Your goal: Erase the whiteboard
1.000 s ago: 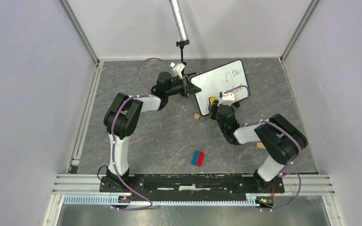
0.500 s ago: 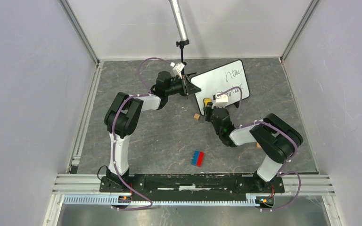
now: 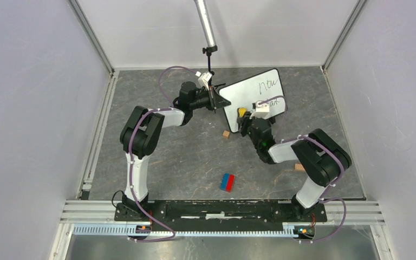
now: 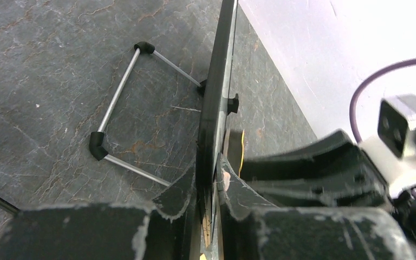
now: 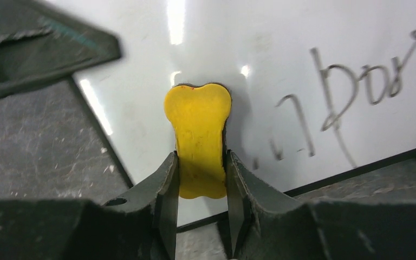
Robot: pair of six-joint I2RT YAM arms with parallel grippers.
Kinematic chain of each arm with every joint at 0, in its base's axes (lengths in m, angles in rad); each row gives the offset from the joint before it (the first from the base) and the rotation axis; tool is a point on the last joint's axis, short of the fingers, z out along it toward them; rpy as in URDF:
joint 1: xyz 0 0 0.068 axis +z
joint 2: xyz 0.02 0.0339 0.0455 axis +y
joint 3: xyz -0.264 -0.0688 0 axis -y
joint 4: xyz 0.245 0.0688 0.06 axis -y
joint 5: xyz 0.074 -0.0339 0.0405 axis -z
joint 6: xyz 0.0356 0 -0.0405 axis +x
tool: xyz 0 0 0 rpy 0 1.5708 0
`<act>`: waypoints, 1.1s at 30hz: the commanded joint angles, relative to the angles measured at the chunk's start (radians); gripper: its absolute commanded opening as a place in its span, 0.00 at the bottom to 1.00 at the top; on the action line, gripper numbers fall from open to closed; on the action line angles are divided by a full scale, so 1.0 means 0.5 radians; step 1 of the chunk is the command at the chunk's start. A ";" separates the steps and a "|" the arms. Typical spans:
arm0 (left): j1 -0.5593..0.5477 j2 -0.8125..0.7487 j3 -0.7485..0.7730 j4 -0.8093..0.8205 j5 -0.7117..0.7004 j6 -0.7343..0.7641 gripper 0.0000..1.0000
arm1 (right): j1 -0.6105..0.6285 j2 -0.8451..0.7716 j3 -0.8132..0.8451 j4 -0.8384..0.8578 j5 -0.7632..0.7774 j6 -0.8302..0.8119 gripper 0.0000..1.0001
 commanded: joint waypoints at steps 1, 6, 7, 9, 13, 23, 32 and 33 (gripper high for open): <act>0.027 0.047 0.032 -0.133 0.011 0.029 0.02 | -0.263 0.011 0.005 -0.133 -0.080 0.096 0.18; 0.037 0.049 0.030 -0.132 0.024 0.025 0.02 | -0.426 0.012 -0.031 -0.209 -0.105 0.199 0.18; 0.035 0.047 0.032 -0.133 0.026 0.025 0.02 | -0.460 0.006 -0.039 -0.223 -0.105 0.218 0.18; 0.040 0.048 0.030 -0.132 0.033 0.020 0.02 | -0.512 -0.006 -0.064 -0.210 -0.128 0.230 0.18; 0.039 0.053 0.036 -0.128 0.041 0.012 0.02 | -0.522 -0.018 -0.059 -0.213 -0.183 0.188 0.18; 0.040 0.080 0.064 -0.149 0.051 0.003 0.02 | -0.137 -0.045 -0.012 -0.210 -0.109 0.001 0.19; 0.040 0.075 0.067 -0.172 0.047 0.024 0.02 | -0.295 -0.076 0.015 -0.216 -0.139 -0.016 0.19; 0.040 0.075 0.069 -0.174 0.048 0.024 0.02 | -0.346 -0.087 -0.002 -0.219 -0.158 -0.002 0.19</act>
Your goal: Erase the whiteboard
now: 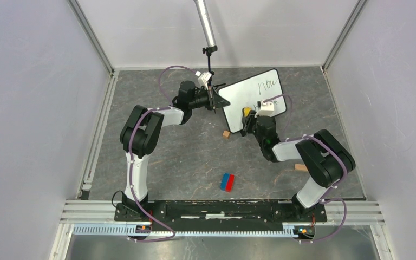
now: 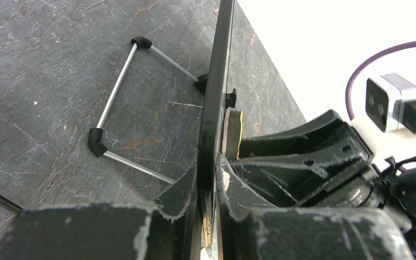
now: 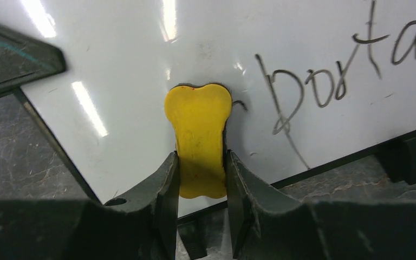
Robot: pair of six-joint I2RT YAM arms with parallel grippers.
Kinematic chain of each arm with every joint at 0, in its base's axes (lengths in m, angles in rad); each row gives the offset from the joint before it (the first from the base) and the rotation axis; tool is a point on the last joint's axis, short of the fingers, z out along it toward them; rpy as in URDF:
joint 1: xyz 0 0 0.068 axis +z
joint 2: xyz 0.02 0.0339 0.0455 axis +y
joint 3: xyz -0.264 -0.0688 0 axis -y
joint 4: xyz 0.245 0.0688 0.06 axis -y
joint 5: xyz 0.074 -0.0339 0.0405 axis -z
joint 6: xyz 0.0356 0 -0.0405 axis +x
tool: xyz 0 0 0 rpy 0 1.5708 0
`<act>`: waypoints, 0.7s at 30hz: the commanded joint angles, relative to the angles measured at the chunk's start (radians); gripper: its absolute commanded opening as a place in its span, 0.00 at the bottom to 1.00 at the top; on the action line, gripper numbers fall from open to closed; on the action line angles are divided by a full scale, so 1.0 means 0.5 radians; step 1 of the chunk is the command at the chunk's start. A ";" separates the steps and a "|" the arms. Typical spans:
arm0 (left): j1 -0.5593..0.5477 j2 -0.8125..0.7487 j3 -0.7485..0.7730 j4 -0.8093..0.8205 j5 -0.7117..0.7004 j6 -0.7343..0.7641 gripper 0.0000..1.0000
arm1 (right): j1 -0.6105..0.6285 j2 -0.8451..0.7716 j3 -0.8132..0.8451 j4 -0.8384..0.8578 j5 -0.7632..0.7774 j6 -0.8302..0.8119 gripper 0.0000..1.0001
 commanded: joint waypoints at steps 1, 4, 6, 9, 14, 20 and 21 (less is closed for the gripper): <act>0.010 0.054 0.037 -0.136 -0.037 0.026 0.02 | -0.229 -0.032 -0.006 -0.104 -0.078 -0.004 0.19; 0.010 0.054 0.037 -0.136 -0.037 0.028 0.02 | -0.332 -0.035 0.001 -0.164 -0.092 -0.033 0.20; 0.011 0.052 0.034 -0.137 -0.037 0.029 0.02 | -0.380 -0.037 0.038 -0.221 -0.075 -0.083 0.19; 0.013 0.051 0.036 -0.136 -0.039 0.028 0.02 | -0.427 -0.029 0.076 -0.251 -0.072 -0.144 0.19; 0.011 0.057 0.036 -0.125 -0.033 0.014 0.02 | -0.384 -0.028 0.087 -0.199 -0.176 -0.204 0.20; 0.010 0.065 0.046 -0.131 -0.027 0.016 0.02 | -0.193 -0.003 0.152 -0.045 -0.328 -0.334 0.20; 0.013 0.066 0.050 -0.133 -0.027 0.016 0.02 | -0.164 -0.001 0.167 -0.026 -0.337 -0.358 0.20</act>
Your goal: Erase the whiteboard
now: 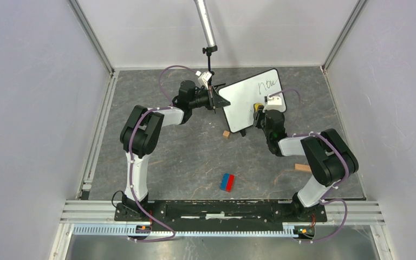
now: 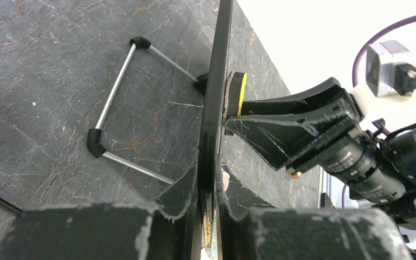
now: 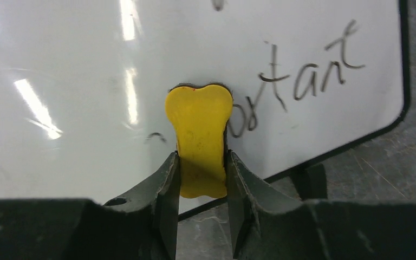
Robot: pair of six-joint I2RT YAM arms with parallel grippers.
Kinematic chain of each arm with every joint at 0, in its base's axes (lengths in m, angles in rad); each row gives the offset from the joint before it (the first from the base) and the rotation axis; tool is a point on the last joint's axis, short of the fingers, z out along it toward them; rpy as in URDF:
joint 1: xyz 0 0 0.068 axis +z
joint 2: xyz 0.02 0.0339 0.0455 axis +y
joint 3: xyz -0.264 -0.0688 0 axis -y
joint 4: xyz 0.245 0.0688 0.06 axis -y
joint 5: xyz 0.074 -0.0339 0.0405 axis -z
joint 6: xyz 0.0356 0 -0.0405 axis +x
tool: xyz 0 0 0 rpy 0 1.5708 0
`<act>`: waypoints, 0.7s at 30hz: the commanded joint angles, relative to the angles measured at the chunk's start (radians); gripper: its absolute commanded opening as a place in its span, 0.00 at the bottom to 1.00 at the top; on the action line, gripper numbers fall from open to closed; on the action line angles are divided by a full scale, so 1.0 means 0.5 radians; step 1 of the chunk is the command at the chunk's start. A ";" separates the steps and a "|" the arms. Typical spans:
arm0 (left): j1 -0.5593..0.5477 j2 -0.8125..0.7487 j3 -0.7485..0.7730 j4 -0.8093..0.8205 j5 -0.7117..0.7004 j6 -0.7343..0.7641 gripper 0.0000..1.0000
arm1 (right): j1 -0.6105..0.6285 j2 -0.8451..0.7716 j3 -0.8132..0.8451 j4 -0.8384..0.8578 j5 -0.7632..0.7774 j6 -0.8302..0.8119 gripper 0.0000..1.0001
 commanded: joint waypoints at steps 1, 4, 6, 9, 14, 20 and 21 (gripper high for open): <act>0.012 0.063 0.037 -0.126 -0.032 0.015 0.02 | 0.173 0.025 0.116 0.140 -0.227 -0.126 0.20; 0.012 0.064 0.042 -0.138 -0.035 0.025 0.02 | 0.198 0.040 0.133 0.252 -0.299 -0.131 0.20; 0.012 0.064 0.042 -0.144 -0.035 0.027 0.02 | 0.170 0.075 0.185 0.254 -0.305 -0.090 0.20; 0.012 0.061 0.044 -0.161 -0.044 0.035 0.02 | 0.074 0.107 0.242 0.214 -0.322 0.027 0.20; 0.012 0.055 0.047 -0.188 -0.053 0.051 0.02 | -0.105 0.114 0.231 0.158 -0.342 0.098 0.20; 0.010 0.052 0.058 -0.220 -0.058 0.072 0.02 | -0.269 0.104 0.144 0.120 -0.349 0.142 0.20; 0.010 0.052 0.059 -0.229 -0.062 0.081 0.02 | -0.270 0.100 0.138 0.110 -0.346 0.129 0.20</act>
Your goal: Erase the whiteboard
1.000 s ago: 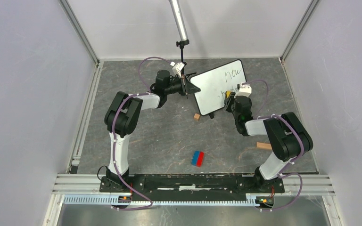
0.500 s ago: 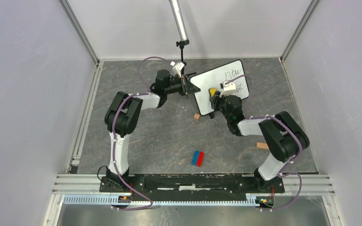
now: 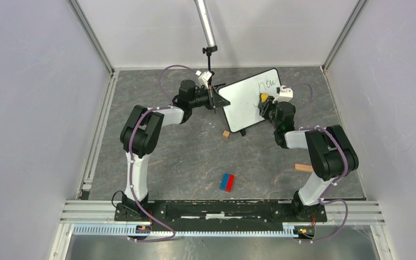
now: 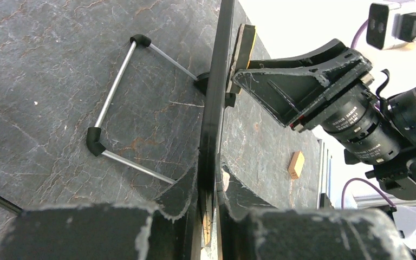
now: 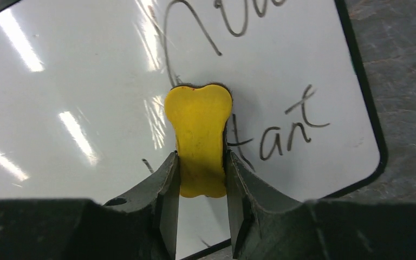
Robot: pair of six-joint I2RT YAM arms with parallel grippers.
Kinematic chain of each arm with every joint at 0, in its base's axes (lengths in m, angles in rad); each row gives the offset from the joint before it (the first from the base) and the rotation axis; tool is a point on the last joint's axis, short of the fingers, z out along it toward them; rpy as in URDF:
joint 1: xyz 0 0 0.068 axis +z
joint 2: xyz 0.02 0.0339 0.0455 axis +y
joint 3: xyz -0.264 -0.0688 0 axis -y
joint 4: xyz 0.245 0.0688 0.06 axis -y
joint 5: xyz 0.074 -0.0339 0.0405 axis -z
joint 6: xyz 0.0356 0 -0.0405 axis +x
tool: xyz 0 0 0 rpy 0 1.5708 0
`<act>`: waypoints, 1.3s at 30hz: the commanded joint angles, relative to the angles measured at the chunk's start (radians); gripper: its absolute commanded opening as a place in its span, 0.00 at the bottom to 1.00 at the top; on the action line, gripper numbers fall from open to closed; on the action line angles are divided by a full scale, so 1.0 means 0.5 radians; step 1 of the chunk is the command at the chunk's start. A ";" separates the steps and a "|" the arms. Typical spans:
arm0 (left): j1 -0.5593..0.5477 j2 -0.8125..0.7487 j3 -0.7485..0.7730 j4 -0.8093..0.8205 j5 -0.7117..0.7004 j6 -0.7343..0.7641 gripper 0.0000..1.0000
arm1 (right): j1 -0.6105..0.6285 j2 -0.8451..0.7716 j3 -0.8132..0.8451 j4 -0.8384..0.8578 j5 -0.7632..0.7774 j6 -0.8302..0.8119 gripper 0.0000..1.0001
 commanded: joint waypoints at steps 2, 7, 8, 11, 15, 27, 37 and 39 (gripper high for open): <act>0.009 0.039 0.028 -0.197 -0.073 0.091 0.02 | 0.005 -0.008 -0.040 -0.043 0.020 -0.012 0.20; 0.009 0.032 0.025 -0.196 -0.073 0.093 0.02 | 0.239 -0.044 0.025 -0.108 0.105 -0.163 0.20; 0.007 0.033 0.027 -0.196 -0.073 0.094 0.02 | 0.277 -0.041 0.029 -0.090 0.105 -0.171 0.20; 0.005 0.037 0.028 -0.196 -0.073 0.089 0.02 | 0.321 -0.022 0.041 -0.010 0.078 -0.135 0.20; 0.006 0.039 0.032 -0.196 -0.072 0.088 0.02 | 0.278 0.006 0.145 -0.044 0.161 -0.068 0.21; 0.006 0.035 0.041 -0.241 -0.085 0.105 0.03 | -0.063 0.014 -0.056 -0.130 0.107 0.122 0.20; -0.074 0.039 -0.113 0.134 -0.238 -0.131 0.59 | 0.063 -0.021 -0.075 -0.022 0.011 0.125 0.21; -0.095 0.072 -0.082 0.123 -0.257 -0.144 0.56 | 0.108 -0.044 -0.088 0.032 -0.012 0.121 0.21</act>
